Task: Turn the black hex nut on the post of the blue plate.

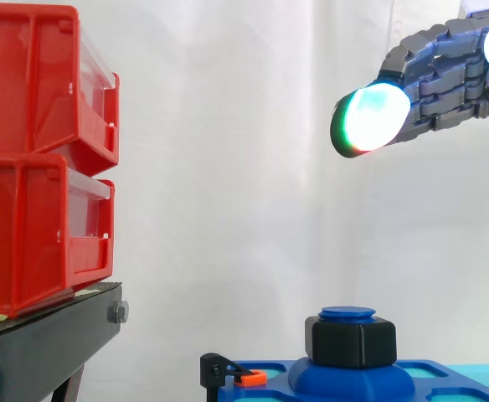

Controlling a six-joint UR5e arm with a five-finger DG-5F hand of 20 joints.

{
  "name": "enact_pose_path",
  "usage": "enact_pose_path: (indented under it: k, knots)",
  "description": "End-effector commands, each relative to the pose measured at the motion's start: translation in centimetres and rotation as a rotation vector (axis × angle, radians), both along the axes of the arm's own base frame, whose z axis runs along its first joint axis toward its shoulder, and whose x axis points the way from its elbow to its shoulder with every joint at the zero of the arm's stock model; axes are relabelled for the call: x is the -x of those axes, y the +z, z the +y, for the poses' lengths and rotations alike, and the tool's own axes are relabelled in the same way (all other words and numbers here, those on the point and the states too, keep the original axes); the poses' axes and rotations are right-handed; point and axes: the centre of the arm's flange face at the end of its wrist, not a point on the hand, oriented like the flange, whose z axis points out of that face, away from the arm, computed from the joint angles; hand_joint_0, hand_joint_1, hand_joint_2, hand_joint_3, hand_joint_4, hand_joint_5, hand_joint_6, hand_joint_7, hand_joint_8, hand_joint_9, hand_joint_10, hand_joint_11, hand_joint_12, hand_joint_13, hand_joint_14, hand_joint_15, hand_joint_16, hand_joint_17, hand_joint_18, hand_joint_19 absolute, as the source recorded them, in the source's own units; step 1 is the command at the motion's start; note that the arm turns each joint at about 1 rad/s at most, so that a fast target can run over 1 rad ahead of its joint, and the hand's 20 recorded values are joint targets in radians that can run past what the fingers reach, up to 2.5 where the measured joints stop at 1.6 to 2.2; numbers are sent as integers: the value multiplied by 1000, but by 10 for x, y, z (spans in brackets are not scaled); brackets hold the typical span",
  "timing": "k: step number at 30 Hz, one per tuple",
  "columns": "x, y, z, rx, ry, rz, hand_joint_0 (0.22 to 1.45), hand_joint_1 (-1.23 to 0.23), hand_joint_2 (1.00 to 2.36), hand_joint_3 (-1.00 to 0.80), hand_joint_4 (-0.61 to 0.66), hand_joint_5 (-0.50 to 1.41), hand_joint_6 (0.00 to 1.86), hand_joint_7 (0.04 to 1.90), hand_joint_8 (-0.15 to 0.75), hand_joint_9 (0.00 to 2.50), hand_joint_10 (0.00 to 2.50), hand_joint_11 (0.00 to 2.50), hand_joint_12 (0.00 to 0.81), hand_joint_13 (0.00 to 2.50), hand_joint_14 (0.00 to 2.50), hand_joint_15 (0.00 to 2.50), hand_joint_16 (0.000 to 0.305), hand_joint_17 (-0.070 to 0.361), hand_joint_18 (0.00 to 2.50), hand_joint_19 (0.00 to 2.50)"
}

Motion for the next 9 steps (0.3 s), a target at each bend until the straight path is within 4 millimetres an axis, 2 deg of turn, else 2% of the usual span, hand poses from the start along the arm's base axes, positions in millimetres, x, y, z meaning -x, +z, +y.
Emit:
enact_pose_path:
  k: [1, 4, 7, 9]
  knots:
    - [0, 0, 1, 0, 2, 0, 438, -483, 1000, -500, 35, -238, 501, 555, 138, 0, 0, 0, 340, 0, 0, 0, 61, 138, 0, 0]
    - [0, 0, 1, 0, 2, -1, 439, -483, 1000, -500, 45, -238, 501, 616, 139, 0, 0, 0, 339, 0, 0, 0, 61, 138, 0, 0]
    - [0, 1, 1, 0, 2, -3, 439, -486, 1000, -500, 36, -236, 501, 547, 141, 0, 0, 0, 341, 0, 0, 0, 61, 138, 0, 0]
    - [0, 0, 1, 0, 2, 0, 439, -487, 1000, -500, 42, -236, 501, 584, 142, 0, 0, 0, 342, 0, 0, 0, 61, 138, 0, 0]
